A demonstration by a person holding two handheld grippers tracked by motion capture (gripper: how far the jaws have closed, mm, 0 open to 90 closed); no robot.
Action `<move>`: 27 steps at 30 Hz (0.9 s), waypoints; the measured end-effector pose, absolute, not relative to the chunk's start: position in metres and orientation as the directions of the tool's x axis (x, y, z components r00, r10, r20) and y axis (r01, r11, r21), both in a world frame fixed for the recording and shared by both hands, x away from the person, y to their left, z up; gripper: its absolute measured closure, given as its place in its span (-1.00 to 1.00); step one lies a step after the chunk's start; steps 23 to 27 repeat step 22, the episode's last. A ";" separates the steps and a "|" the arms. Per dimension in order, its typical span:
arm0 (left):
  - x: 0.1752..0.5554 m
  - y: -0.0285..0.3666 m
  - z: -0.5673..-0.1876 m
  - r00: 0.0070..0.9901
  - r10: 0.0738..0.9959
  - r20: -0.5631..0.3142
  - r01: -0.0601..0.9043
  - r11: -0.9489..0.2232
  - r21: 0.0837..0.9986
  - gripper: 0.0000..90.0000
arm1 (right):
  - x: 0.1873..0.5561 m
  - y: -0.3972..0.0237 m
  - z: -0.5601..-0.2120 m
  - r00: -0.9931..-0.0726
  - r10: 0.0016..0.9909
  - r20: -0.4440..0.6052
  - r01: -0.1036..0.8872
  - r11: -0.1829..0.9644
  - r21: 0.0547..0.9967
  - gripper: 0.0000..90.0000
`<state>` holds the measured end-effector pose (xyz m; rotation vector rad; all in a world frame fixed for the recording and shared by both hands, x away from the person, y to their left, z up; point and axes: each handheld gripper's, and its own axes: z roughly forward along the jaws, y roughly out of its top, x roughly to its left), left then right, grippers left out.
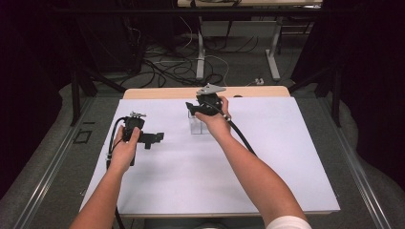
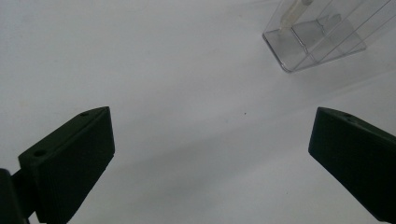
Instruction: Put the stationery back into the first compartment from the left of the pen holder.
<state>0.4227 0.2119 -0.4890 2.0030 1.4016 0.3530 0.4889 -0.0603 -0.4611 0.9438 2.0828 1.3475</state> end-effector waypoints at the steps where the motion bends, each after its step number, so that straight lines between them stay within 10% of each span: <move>1: 0.423 0.212 -0.489 0.389 0.910 -0.142 0.730 -0.210 0.651 -1.00 | 0.487 -0.063 -0.461 -0.642 0.767 -0.012 0.290 0.257 0.922 -0.08; 16: 0.423 0.213 -0.489 0.386 0.912 -0.142 0.728 -0.206 0.654 -1.00 | 0.443 -0.108 -0.461 -0.586 0.810 0.015 0.405 0.277 0.871 -0.99; 27: 0.423 0.214 -0.489 0.380 0.914 -0.144 0.729 -0.200 0.655 -1.00 | 0.420 -0.136 -0.466 -0.568 0.821 0.057 0.432 0.238 0.870 -1.00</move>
